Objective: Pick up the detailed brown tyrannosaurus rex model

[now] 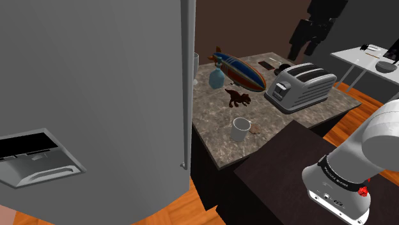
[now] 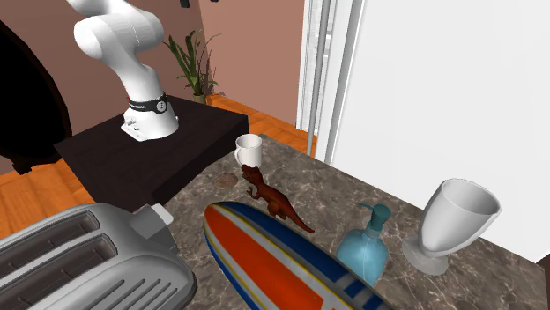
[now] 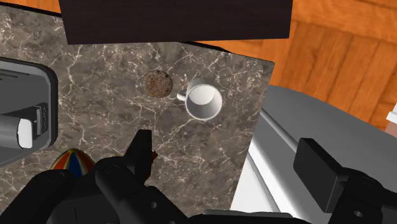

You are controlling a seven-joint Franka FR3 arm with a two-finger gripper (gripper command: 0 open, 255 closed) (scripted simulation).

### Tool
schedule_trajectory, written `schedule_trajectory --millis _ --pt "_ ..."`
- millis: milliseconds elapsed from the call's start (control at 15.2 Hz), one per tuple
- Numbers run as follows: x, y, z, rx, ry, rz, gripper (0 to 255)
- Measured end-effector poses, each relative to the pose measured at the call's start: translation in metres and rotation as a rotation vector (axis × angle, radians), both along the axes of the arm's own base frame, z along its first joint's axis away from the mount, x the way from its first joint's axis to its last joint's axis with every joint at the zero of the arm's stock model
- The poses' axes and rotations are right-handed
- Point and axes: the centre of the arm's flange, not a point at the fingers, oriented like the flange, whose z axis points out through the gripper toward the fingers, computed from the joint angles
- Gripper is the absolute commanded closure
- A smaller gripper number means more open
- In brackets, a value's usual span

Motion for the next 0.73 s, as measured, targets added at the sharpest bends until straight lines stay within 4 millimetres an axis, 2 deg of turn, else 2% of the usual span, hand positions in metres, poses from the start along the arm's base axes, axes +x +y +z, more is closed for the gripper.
schedule_trajectory --millis 66,264,726 --pt "0.0 0.0 0.0 0.0 0.0 0.0 0" --pt "0.016 -0.011 -0.017 0.006 0.004 0.0 0" --pt "0.072 -0.043 -0.087 0.025 0.015 -0.001 0"
